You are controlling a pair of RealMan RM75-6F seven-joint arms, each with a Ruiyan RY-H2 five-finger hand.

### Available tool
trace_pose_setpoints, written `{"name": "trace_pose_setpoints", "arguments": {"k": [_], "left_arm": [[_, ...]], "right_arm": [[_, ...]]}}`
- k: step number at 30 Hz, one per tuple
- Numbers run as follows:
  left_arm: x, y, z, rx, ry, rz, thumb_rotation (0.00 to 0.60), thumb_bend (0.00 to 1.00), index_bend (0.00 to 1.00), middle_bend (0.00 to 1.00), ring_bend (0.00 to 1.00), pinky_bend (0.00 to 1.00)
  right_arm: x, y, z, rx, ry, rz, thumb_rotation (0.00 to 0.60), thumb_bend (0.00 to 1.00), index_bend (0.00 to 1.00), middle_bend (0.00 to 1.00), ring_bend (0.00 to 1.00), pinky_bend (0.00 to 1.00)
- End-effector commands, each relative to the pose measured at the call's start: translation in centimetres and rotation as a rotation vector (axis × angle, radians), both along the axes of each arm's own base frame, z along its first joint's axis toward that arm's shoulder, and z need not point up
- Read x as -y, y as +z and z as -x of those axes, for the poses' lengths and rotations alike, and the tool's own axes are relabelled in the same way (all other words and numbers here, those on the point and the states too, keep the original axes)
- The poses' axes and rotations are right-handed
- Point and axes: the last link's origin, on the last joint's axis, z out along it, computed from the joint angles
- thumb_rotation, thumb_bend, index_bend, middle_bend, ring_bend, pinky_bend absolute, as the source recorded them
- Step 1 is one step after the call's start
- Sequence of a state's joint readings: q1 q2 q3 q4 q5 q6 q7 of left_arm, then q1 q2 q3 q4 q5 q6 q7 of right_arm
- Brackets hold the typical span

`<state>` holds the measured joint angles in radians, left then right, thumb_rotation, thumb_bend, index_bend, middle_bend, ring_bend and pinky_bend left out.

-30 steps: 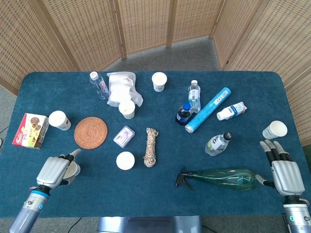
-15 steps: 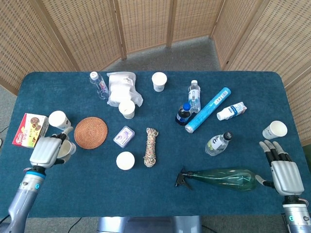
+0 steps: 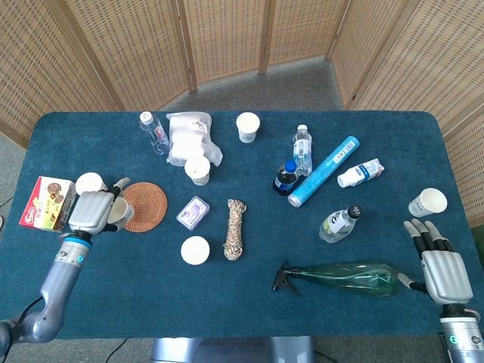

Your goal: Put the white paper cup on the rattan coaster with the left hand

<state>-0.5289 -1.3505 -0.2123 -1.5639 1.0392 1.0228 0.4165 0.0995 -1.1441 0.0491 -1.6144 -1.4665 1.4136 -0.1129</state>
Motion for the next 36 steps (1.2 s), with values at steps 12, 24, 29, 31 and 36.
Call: {"name": "trace_pose_setpoints", "arguments": {"k": [12,24,29,31,36], "left_arm": [[-2.0,-1.9,-0.6,0.003,0.027,0.011,0.6,0.3,0.12,0.34,0.44,0.62],[-2.5,-3.0,-0.4,-0.003,0.025,0.011,0.6,0.3,0.07,0.01,0.09,0.48],[-2.4,-3.0,-0.6,0.017,0.023,0.01,0.6,0.3,0.0,0.0,0.0,0.34],[-2.3,-2.8,-0.7,0.031,0.017,0.006,0.6,0.3,0.0,0.0,0.0,0.29],[-1.8,-1.6,-0.9,0.046,-0.006,-0.011,0.6,0.29,0.0,0.0,0.0,0.23]], "right_arm": [[0.0,-0.1,0.1,0.001,-0.002,-0.004,0.6,0.0,0.08,0.01,0.05,0.24],[0.0,-0.1,0.3,0.005,-0.01,-0.005,0.6,0.0,0.08,0.01,0.05,0.24],[0.0,0.0,0.2,0.004,-0.007,-0.003,0.6,0.0,0.08,0.01,0.05,0.24],[0.0,0.0,0.2,0.006,-0.008,-0.002,0.6,0.0,0.08,0.01,0.05,0.24],[0.0,0.0,0.2,0.006,-0.007,-0.001,0.6,0.0,0.08,0.01,0.05,0.24]]}}
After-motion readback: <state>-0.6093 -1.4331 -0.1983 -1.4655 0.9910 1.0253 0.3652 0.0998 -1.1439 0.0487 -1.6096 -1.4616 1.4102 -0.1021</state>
